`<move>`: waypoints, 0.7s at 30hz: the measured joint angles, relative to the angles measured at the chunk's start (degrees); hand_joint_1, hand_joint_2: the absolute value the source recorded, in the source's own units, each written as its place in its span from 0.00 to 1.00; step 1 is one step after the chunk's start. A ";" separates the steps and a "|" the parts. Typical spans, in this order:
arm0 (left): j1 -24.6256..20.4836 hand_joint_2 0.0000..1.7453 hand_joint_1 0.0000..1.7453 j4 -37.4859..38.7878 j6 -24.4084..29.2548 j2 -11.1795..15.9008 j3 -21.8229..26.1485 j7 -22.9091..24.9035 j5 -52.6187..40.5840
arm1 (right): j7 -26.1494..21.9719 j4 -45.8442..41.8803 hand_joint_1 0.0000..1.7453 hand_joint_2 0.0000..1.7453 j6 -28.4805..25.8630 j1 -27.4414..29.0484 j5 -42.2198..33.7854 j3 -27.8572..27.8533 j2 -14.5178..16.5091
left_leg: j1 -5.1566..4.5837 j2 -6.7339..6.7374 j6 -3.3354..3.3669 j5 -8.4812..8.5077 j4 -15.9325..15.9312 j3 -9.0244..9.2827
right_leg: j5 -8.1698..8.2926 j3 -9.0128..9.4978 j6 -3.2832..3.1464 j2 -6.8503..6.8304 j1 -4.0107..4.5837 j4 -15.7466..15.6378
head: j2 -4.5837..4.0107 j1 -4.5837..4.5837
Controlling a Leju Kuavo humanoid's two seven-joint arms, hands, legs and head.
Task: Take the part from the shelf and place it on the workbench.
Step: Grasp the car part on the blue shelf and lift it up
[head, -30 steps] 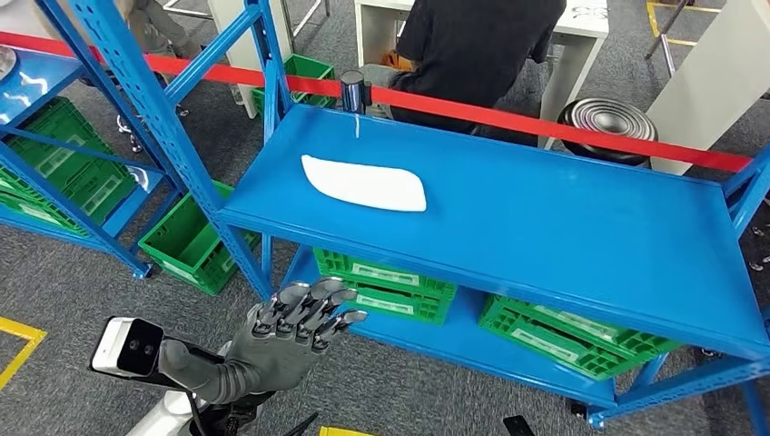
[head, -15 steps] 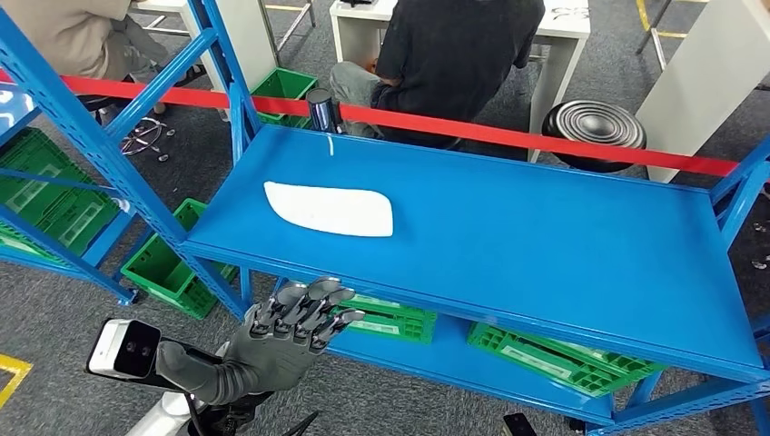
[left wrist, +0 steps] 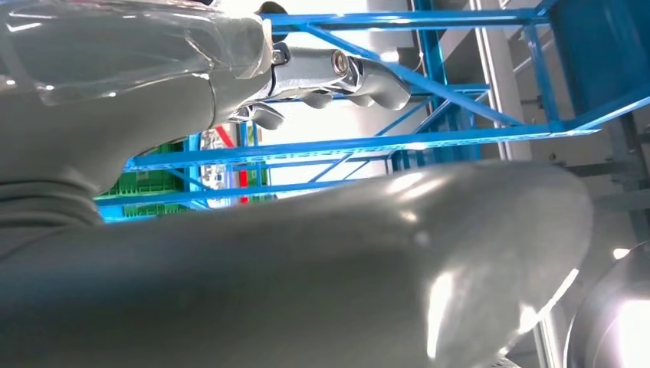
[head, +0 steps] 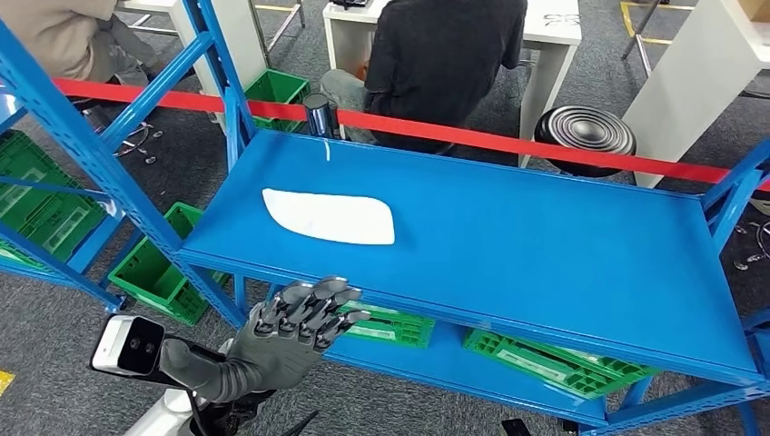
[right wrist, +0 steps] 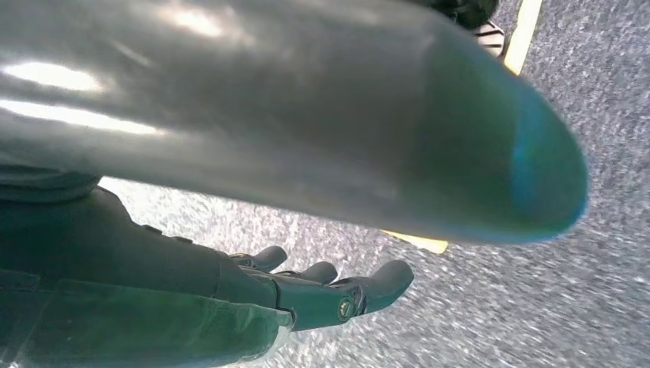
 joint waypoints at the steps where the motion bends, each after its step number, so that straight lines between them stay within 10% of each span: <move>1: -0.02 0.00 0.00 0.01 0.00 -0.07 -0.10 0.12 -0.01 | -0.08 0.01 0.00 0.00 0.00 0.09 -0.16 0.01 0.00 | 0.20 0.29 -0.48 -0.36 0.50 -0.05 | 1.71 1.81 0.94 -0.65 -0.34 -3.94 | 0.00 0.00; 3: -0.05 0.00 0.00 0.00 0.03 -0.20 -0.26 0.30 -0.03 | -0.27 0.00 0.00 0.00 0.00 0.11 -0.37 0.03 0.19 | 0.25 0.89 -1.62 -1.46 2.03 -0.37 | 4.03 4.68 1.42 -2.09 -0.58 -10.00 | 0.00 -0.01; 9: -0.06 0.00 0.00 -0.09 0.05 -0.23 -0.55 0.44 0.03 | -0.66 0.03 0.00 0.00 0.00 0.63 -0.65 0.04 0.48 | 0.87 0.94 -3.22 -4.21 5.49 -1.30 | 4.69 5.30 -1.30 -0.56 -0.56 -11.23 | 0.00 -0.30; 13: 0.23 0.00 0.00 -0.12 -0.33 -0.19 -0.61 0.44 0.07 | -0.94 0.04 0.00 0.00 0.00 0.83 -0.58 0.15 0.48 | 1.25 -1.00 -4.03 -10.70 19.54 -8.02 | 4.65 5.30 -1.61 0.52 -0.32 -11.22 | 0.00 -0.40; 15: 0.43 0.00 0.00 -0.12 -0.50 -0.19 -0.58 0.45 0.02 | -0.97 0.05 0.00 0.00 0.00 0.97 -0.50 0.26 0.48 | 1.20 -1.11 -3.47 -8.78 18.53 -7.94 | 4.58 5.44 -1.70 0.95 0.01 -11.22 | 0.00 -0.40; 19: 0.64 0.00 0.00 -0.18 -0.39 -0.25 -0.31 0.66 -0.09 | -1.14 0.05 0.00 0.00 -0.04 1.03 -0.63 0.44 0.80 | 0.25 -1.84 -0.66 -2.55 4.68 -1.53 | 4.59 5.69 -1.64 1.59 0.19 -11.53 | 0.00 -0.29; 21: 0.84 0.50 0.00 -0.19 -0.14 -0.28 -0.13 1.01 -0.08 | -1.20 0.09 0.00 0.00 -0.05 1.18 -0.82 0.61 0.94 | -0.30 -1.73 -0.14 -2.40 3.50 -1.17 | 4.74 5.68 -1.33 1.59 0.03 -11.92 | 0.00 -0.35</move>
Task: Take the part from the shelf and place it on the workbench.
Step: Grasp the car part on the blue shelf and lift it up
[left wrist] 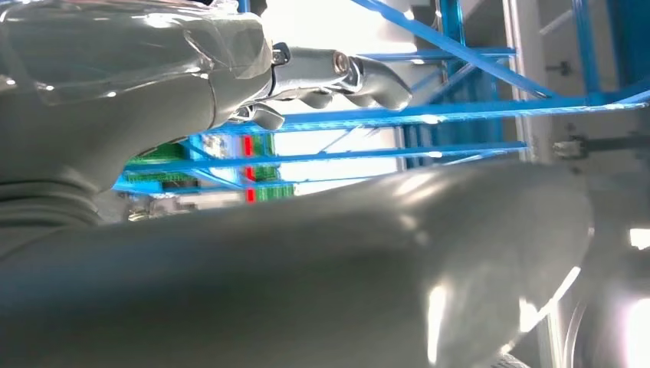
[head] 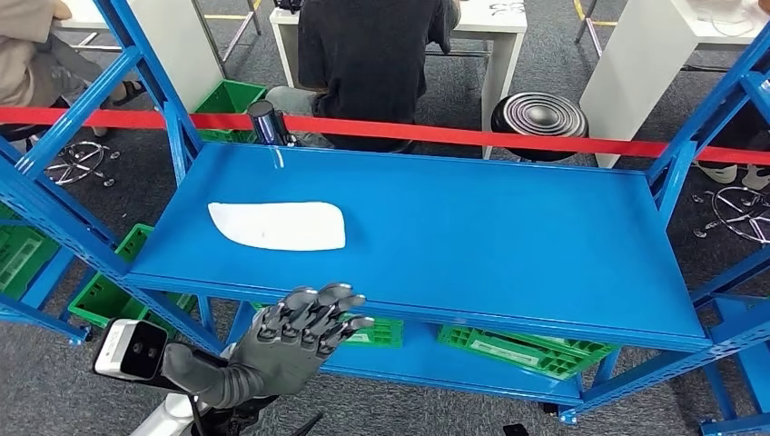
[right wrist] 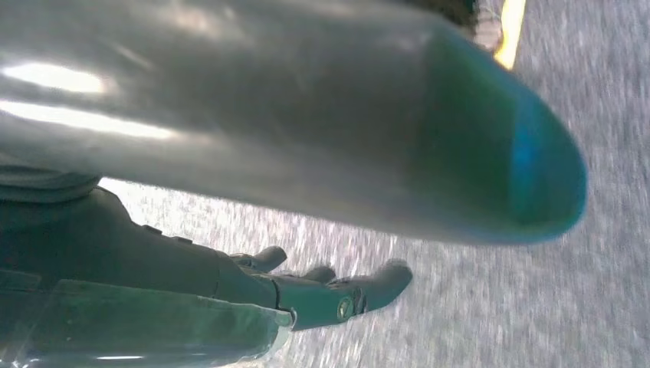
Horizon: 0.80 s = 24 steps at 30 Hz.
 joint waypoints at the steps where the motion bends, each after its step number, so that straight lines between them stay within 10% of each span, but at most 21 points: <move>1: 0.07 0.75 0.00 -0.03 0.16 -0.04 0.04 0.22 0.01 | -0.01 0.01 0.00 0.00 0.03 0.10 -0.08 0.12 0.11 | 0.01 0.04 0.10 0.31 -0.76 0.33 | 0.03 0.02 0.19 -0.06 -0.05 -0.16 | 0.00 -0.07; 2: 0.14 1.00 0.00 -0.04 0.37 -0.11 0.08 0.49 -0.02 | -0.02 0.02 0.00 0.00 0.06 0.19 -0.13 0.25 0.11 | 0.10 0.12 0.14 0.72 -1.68 0.82 | -0.08 -0.03 0.32 -0.25 0.08 -0.09 | 0.00 -0.05; 8: 1.33 1.00 0.00 0.24 3.29 -0.30 0.61 1.81 -2.85 | -0.15 0.09 0.00 0.00 0.49 0.67 -0.51 0.67 -0.39 | 0.15 0.56 0.28 1.73 -3.69 1.75 | -6.12 -7.46 0.22 -1.04 0.27 14.87 | 0.00 0.07; 12: 2.57 1.00 0.00 0.29 7.32 -0.13 1.85 1.81 -8.90 | -0.48 0.12 0.00 0.00 0.87 0.98 -0.96 0.74 -0.60 | 0.14 0.53 -0.77 0.91 -2.23 1.41 | -1.31 -1.20 1.97 -1.74 -0.14 2.72 | 0.00 0.09; 18: 4.35 1.00 0.00 0.25 21.49 0.27 3.83 3.77 -27.06 | -0.86 0.26 0.00 0.00 0.94 1.67 -3.83 0.72 -0.48 | 0.38 0.41 -2.38 -0.95 0.54 0.15 | -0.18 0.60 -0.34 -1.65 -0.18 -0.31 | 0.00 -0.07; 22: 5.46 1.00 0.00 0.81 33.71 0.49 4.83 7.18 -40.04 | -1.16 0.28 0.00 0.00 0.29 2.29 -6.12 0.49 -0.42 | 1.27 0.27 -3.85 -7.45 13.88 -5.97 | -0.14 0.56 -0.79 -1.57 -0.27 -0.34 | 0.00 -0.31; 24: 6.05 1.00 0.00 1.34 40.59 0.62 5.07 9.88 -48.27 | -1.31 0.12 0.00 0.00 -0.71 2.95 -7.03 0.35 -0.42 | 1.49 0.28 -3.91 -6.95 15.43 -6.79 | -0.17 0.60 -0.79 -1.53 -0.21 -0.33 | 0.00 -0.31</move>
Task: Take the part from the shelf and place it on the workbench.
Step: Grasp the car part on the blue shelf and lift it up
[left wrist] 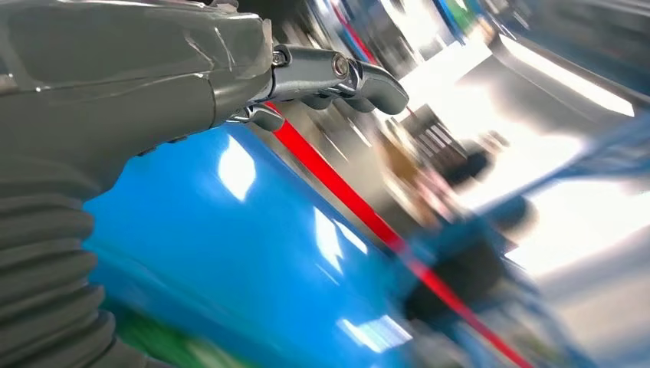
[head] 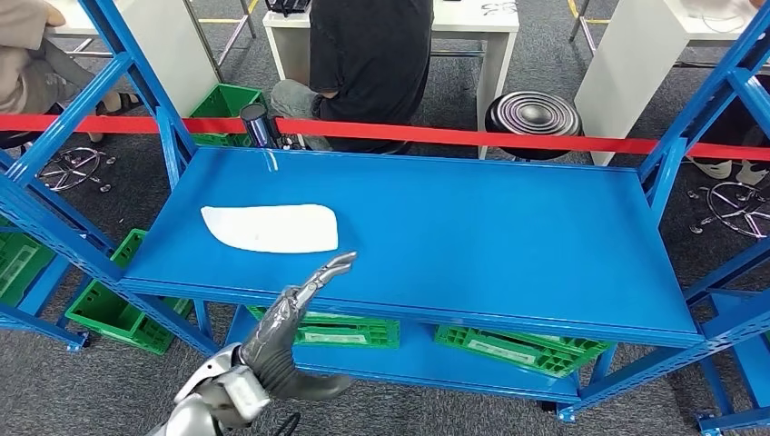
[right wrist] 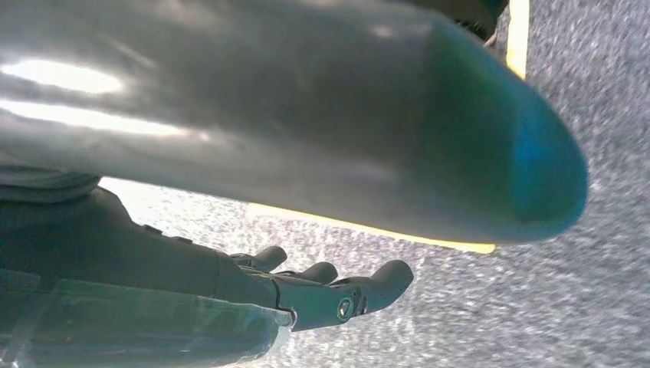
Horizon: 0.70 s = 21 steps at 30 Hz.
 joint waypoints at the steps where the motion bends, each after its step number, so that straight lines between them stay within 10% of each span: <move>1: 0.15 1.00 0.00 0.25 3.43 0.04 0.11 1.85 -4.27 | 0.02 -0.27 0.00 0.00 -0.65 0.32 -0.33 -0.06 -0.02 | 0.04 -0.03 0.20 1.71 -2.66 1.24 | -0.01 0.05 0.00 0.07 0.04 0.00 | 0.00 -0.01; 4: 0.24 1.00 0.00 0.77 11.08 0.11 0.63 6.70 -13.93 | 0.19 -1.65 0.00 0.00 -2.23 1.04 -0.74 -0.13 -0.06 | -0.31 -0.27 1.47 6.19 -14.11 6.86 | 0.04 0.03 0.12 0.38 0.15 -0.05 | 0.00 0.03; 9: 0.07 1.00 0.00 1.96 16.74 0.53 1.21 12.08 -24.40 | 1.12 -3.70 0.00 0.00 -3.60 1.75 -0.98 -0.04 -0.33 | -0.67 -0.07 2.77 7.04 -17.79 8.66 | -0.01 -0.18 1.26 0.37 0.23 -0.16 | 0.00 0.08; 15: 0.47 1.00 0.00 5.68 22.68 0.94 3.30 20.28 -38.87 | 1.62 -4.73 0.00 0.00 -4.53 1.76 -1.58 0.56 -1.07 | -1.05 0.21 3.47 7.95 -19.14 9.42 | -6.11 -7.49 0.75 0.21 0.48 15.18 | 0.00 0.28; 18: 0.78 1.00 0.00 6.67 23.08 1.11 4.08 21.33 -40.39 | 1.66 -4.77 0.00 0.00 -4.54 1.58 -1.61 0.87 -1.21 | -1.18 0.02 3.10 7.63 -18.51 9.31 | -2.08 -2.63 1.95 -0.02 0.47 5.41 | 0.00 0.30; 21: 1.03 1.00 0.00 7.09 22.96 1.27 4.80 22.78 -42.62 | 1.55 -4.79 0.00 0.00 -4.22 1.22 -1.53 1.30 -1.26 | -1.52 -0.06 2.38 6.97 -17.34 8.77 | -0.11 0.54 1.24 -0.18 0.72 -0.79 | 0.00 0.24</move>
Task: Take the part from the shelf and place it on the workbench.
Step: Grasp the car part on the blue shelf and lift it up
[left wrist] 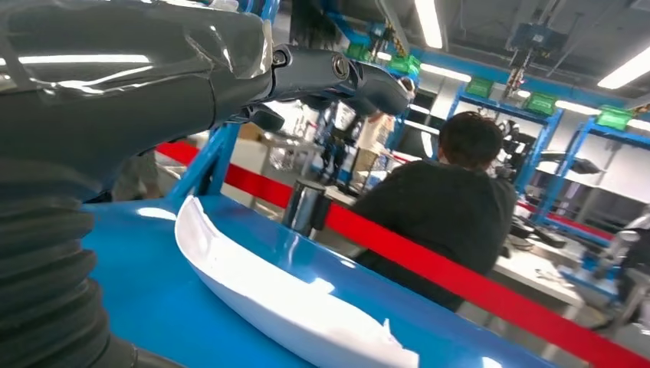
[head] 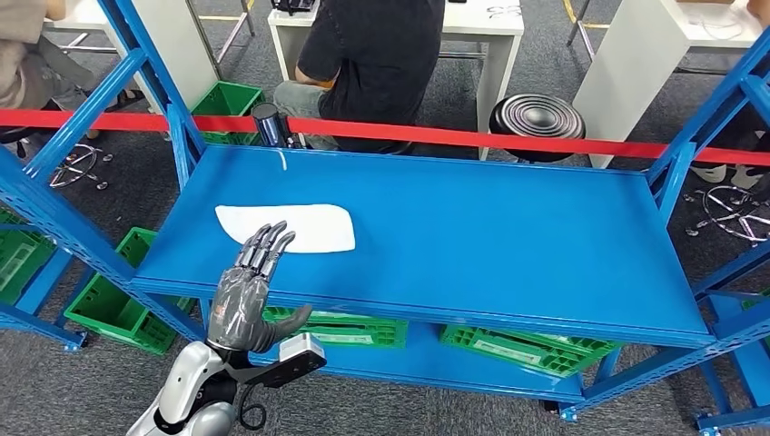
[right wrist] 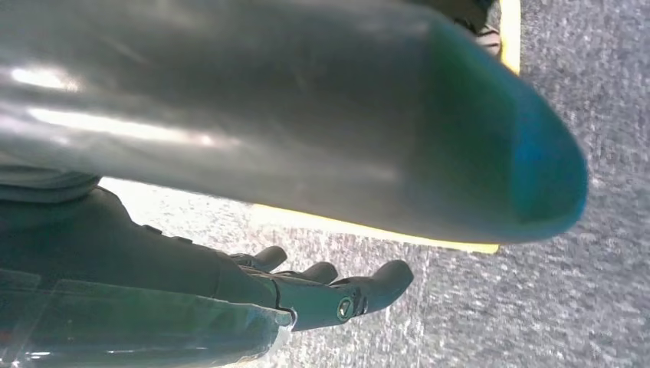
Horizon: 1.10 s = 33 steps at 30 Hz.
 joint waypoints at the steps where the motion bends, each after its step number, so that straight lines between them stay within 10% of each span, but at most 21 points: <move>1: 0.13 1.00 0.00 0.14 -0.22 0.08 0.29 0.71 -1.11 | -0.07 0.01 0.00 0.00 0.25 -0.09 0.04 0.22 0.00 | -0.05 0.00 -0.14 -0.08 0.20 -0.12 | 0.12 0.01 -0.33 0.05 0.11 0.07 | 0.00 -0.03; 4: 0.34 1.00 0.00 0.97 -1.50 0.44 1.33 2.14 -3.90 | -0.31 0.06 0.00 0.00 0.99 -0.31 0.16 0.86 0.12 | 0.35 -0.04 -0.86 -1.42 2.10 -1.03 | 0.31 0.05 -1.03 0.10 -0.33 0.01 | 0.00 -0.12; 9: 0.28 1.00 0.00 4.61 -3.26 0.69 2.76 2.34 -5.52 | -0.64 0.62 0.00 0.00 1.89 -1.08 0.42 2.07 0.26 | 1.33 -0.04 -2.38 -7.90 17.70 -8.39 | 0.31 0.10 -1.41 0.14 -0.31 0.00 | 0.00 -0.28; 14: -0.93 1.00 0.00 7.60 -4.09 0.70 3.41 2.11 -7.61 | -1.03 1.11 0.00 0.00 2.58 -1.83 0.67 2.91 0.66 | 1.12 -0.18 -0.99 -0.52 2.70 -1.39 | 0.33 0.23 -1.27 0.52 -0.01 -0.06 | 0.00 -0.23; 19: -2.84 1.00 0.00 11.09 -4.33 0.60 3.58 1.11 -8.62 | -1.37 1.65 0.00 0.00 2.87 -2.24 0.61 3.50 1.10 | 0.57 -0.06 0.13 0.13 -0.37 0.02 | 0.32 -0.24 -0.25 0.49 0.02 0.01 | 0.00 -0.22; 25: -7.81 1.00 0.00 20.16 -1.84 -0.42 3.23 -0.84 -10.74 | -1.95 2.37 0.00 0.00 2.74 -2.92 0.12 4.08 1.06 | 0.27 0.04 1.05 1.00 -1.33 0.20 | -5.21 -8.21 -0.68 0.36 0.05 15.38 | 0.00 0.04; 28: -9.93 1.00 0.00 24.40 1.47 -0.77 2.88 -1.24 -12.03 | -2.13 2.46 0.00 0.00 2.43 -3.01 0.02 4.33 1.04 | 0.11 0.00 0.78 0.72 -0.64 0.06 | -1.14 -3.66 0.44 0.16 0.08 6.05 | 0.00 0.06; 33: -12.25 1.00 0.00 27.96 5.71 -1.20 2.50 -1.30 -13.06 | -2.16 2.46 0.00 0.00 1.69 -3.05 -0.09 4.80 1.17 | -0.09 -0.04 -0.23 0.14 0.52 -0.70 | 1.02 -0.74 -0.75 0.04 0.25 0.01 | 0.00 0.03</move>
